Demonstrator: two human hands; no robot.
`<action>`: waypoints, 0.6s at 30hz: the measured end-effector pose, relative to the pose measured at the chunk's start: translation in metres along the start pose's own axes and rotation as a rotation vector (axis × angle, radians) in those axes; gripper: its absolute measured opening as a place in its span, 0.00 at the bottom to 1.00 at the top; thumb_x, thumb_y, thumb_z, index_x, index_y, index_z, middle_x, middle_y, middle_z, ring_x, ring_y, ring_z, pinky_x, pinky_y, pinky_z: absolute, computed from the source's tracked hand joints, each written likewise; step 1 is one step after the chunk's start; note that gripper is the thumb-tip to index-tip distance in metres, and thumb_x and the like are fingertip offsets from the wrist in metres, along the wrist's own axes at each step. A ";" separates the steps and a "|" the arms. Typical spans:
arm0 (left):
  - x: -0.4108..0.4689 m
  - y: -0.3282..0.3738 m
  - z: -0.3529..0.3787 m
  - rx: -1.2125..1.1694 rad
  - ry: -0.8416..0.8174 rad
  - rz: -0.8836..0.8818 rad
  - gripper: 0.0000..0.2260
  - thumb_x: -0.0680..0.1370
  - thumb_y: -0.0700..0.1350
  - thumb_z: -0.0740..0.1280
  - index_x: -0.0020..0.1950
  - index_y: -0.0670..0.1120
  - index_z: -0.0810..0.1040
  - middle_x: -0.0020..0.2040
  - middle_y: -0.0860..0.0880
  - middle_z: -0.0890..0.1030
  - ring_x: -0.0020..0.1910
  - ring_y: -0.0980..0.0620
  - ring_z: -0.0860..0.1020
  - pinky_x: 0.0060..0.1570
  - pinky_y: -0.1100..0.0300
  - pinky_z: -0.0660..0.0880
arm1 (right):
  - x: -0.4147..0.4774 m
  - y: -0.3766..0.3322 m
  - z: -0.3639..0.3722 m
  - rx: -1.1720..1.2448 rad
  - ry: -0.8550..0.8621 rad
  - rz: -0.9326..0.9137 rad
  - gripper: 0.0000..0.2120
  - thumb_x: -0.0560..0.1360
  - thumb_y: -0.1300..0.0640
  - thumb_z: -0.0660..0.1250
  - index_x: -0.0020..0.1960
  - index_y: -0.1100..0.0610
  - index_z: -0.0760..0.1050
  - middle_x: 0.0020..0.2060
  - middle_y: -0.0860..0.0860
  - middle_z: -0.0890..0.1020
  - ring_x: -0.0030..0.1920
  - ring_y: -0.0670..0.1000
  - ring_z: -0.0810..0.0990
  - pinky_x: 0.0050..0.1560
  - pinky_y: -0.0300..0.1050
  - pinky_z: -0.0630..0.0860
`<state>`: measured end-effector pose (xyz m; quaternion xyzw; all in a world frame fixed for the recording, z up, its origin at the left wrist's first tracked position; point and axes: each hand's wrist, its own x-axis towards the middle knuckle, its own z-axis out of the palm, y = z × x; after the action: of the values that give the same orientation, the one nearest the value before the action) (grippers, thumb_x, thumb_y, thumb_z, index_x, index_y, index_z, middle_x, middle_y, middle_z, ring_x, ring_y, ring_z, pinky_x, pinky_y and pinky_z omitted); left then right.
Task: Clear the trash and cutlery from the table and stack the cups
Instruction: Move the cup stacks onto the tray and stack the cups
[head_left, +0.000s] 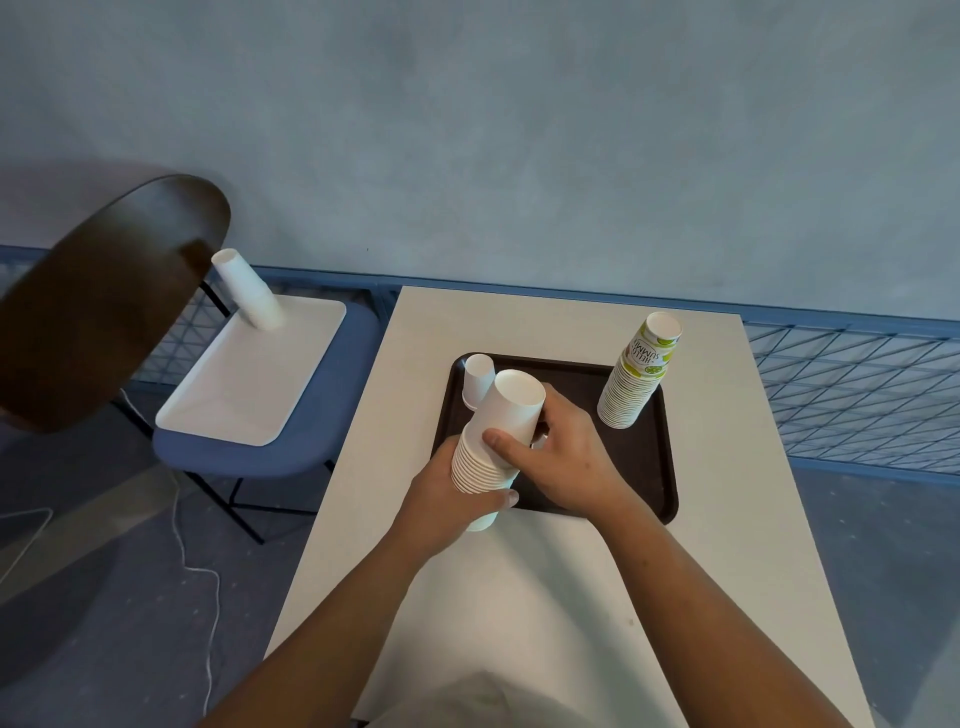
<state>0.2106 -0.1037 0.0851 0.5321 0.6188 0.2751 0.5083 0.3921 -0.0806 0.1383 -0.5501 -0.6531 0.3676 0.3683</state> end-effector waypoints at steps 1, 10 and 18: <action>0.000 0.001 0.000 0.006 -0.001 0.004 0.36 0.62 0.59 0.83 0.67 0.62 0.73 0.58 0.58 0.83 0.58 0.52 0.82 0.59 0.48 0.82 | 0.000 -0.001 -0.001 0.004 0.006 -0.006 0.29 0.70 0.36 0.73 0.66 0.48 0.73 0.55 0.40 0.80 0.56 0.42 0.79 0.51 0.38 0.79; -0.001 0.007 -0.005 0.045 -0.004 0.002 0.33 0.65 0.56 0.84 0.66 0.62 0.73 0.58 0.59 0.82 0.58 0.53 0.81 0.58 0.52 0.80 | 0.000 -0.007 -0.007 0.054 0.066 -0.010 0.25 0.73 0.46 0.76 0.67 0.49 0.74 0.54 0.39 0.81 0.54 0.36 0.78 0.47 0.26 0.73; -0.001 0.004 -0.008 0.049 -0.003 -0.022 0.34 0.63 0.58 0.83 0.67 0.60 0.74 0.58 0.59 0.83 0.58 0.54 0.81 0.56 0.55 0.80 | 0.001 -0.010 -0.010 0.119 0.178 0.047 0.20 0.73 0.46 0.76 0.61 0.45 0.72 0.49 0.40 0.81 0.49 0.39 0.79 0.44 0.30 0.75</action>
<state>0.2048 -0.1022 0.0918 0.5378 0.6305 0.2534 0.4990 0.3960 -0.0803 0.1522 -0.5728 -0.5817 0.3639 0.4484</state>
